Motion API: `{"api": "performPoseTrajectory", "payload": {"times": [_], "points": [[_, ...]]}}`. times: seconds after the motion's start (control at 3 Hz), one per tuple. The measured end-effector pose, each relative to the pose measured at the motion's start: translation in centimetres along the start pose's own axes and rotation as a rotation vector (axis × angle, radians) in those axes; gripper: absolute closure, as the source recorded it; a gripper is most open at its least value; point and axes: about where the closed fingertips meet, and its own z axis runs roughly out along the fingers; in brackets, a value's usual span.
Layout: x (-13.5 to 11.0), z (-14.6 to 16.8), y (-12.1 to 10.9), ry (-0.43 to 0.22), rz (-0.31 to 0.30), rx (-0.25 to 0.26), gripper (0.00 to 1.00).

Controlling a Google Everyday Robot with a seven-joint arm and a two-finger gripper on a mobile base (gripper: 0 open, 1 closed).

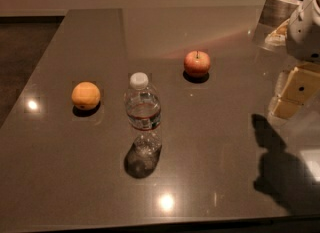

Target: Move apple near water bottle

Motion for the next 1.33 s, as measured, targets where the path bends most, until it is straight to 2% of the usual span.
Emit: {"api": "performPoseTrajectory", "payload": {"times": [0.33, 0.67, 1.33], "points": [[0.0, 0.0, 0.0, 0.0, 0.0, 0.0, 0.0], [-0.6, 0.2, -0.6, -0.028, -0.006, -0.013, 0.0], [-3.9, 4.4, -4.3, -0.156, 0.016, -0.062, 0.0]]}}
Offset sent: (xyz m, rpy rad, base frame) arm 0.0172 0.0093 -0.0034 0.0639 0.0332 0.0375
